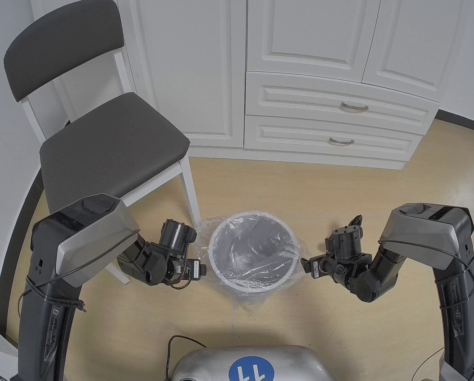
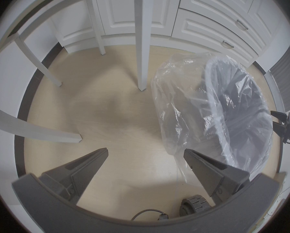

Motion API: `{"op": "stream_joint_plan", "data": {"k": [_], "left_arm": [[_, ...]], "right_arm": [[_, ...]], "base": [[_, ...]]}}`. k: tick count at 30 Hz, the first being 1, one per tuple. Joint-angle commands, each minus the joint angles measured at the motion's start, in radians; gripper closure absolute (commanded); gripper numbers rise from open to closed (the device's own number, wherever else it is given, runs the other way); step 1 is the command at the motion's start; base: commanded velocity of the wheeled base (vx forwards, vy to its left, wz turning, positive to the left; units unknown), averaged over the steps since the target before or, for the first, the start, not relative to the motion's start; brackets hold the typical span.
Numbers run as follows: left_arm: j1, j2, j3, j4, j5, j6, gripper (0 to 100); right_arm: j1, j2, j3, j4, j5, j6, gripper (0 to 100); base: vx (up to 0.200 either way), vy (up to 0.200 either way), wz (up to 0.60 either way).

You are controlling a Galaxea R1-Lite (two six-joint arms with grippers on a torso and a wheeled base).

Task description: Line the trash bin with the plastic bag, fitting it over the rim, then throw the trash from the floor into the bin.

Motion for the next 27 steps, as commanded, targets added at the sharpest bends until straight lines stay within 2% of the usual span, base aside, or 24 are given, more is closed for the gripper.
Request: {"op": "stream_joint_plan", "data": {"k": [1, 10, 15, 19, 23, 27], "left_arm": [[-0.004, 0.024, -0.009, 0.001, -0.008, -0.002, 0], [0.002, -0.001, -0.001, 0.003, -0.008, -0.013, 0], [0.038, -0.113, 0.045, 0.007, -0.045, -0.005, 0], [0.07, -0.12, 0.038, 0.004, -0.059, -0.005, 0], [0.095, -0.083, -0.001, 0.001, -0.059, -0.013, 0], [0.099, 0.021, -0.114, -0.009, -0.048, -0.016, 0]], "right_arm": [[0.004, 0.015, -0.002, -0.001, 0.0, 0.0, 0], [0.012, -0.019, 0.018, -0.015, -0.003, 0.001, 0], [0.01, -0.062, 0.027, -0.015, -0.003, 0.0, 0], [0.015, -0.066, 0.032, -0.016, -0.003, 0.001, 0], [0.045, -0.063, 0.027, -0.039, -0.008, 0.01, 0], [0.092, -0.046, 0.029, -0.122, -0.009, 0.01, 0]], "base": [[0.0, 0.0, 0.0], [0.0, 0.0, 0.0], [0.0, 0.0, 0.0], [0.0, 0.0, 0.0], [0.0, 0.0, 0.0], [0.0, 0.0, 0.0]]}}
